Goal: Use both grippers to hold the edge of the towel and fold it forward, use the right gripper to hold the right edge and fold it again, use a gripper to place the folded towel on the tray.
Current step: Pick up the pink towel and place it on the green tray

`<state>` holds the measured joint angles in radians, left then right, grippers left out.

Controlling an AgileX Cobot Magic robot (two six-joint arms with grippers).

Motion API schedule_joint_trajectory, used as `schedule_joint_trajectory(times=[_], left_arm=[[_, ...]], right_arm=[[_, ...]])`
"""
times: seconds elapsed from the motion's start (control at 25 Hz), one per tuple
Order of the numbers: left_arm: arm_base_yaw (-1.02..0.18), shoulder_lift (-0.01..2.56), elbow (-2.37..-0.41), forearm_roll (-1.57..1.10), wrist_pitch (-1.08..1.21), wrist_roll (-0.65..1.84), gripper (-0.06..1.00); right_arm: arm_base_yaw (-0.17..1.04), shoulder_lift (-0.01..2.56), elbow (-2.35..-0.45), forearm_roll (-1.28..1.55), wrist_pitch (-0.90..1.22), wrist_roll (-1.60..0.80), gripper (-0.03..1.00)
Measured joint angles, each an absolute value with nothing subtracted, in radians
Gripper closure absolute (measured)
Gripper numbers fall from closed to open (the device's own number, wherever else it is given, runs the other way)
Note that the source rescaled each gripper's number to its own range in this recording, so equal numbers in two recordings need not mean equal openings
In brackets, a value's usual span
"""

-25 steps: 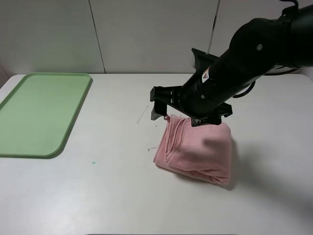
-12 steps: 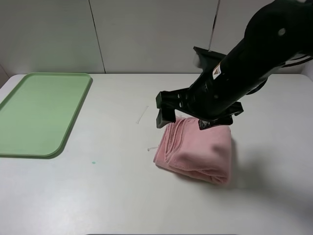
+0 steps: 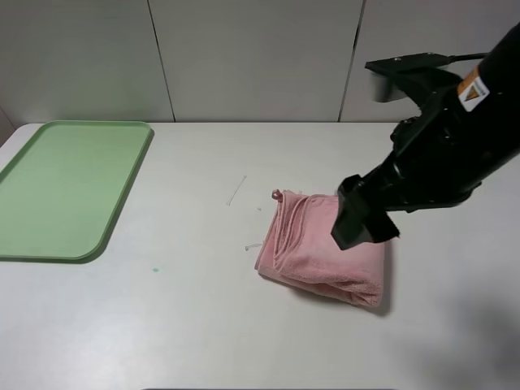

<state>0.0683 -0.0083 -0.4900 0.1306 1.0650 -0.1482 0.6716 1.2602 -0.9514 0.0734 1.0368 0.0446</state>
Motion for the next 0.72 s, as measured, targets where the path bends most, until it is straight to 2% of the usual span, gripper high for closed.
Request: schedule_joint_trajectory(times=[0.24, 0.72], left_arm=[[0.068, -0.008, -0.490, 0.131, 1.065, -0.148, -0.01], [0.068, -0.008, -0.490, 0.131, 1.065, -0.148, -0.01]], right_arm=[[0.672, 1.185, -0.947, 0.008, 1.192, 0.034, -0.03], [0.672, 0.841, -0.717, -0.011, 1.214, 0.032, -0.03]])
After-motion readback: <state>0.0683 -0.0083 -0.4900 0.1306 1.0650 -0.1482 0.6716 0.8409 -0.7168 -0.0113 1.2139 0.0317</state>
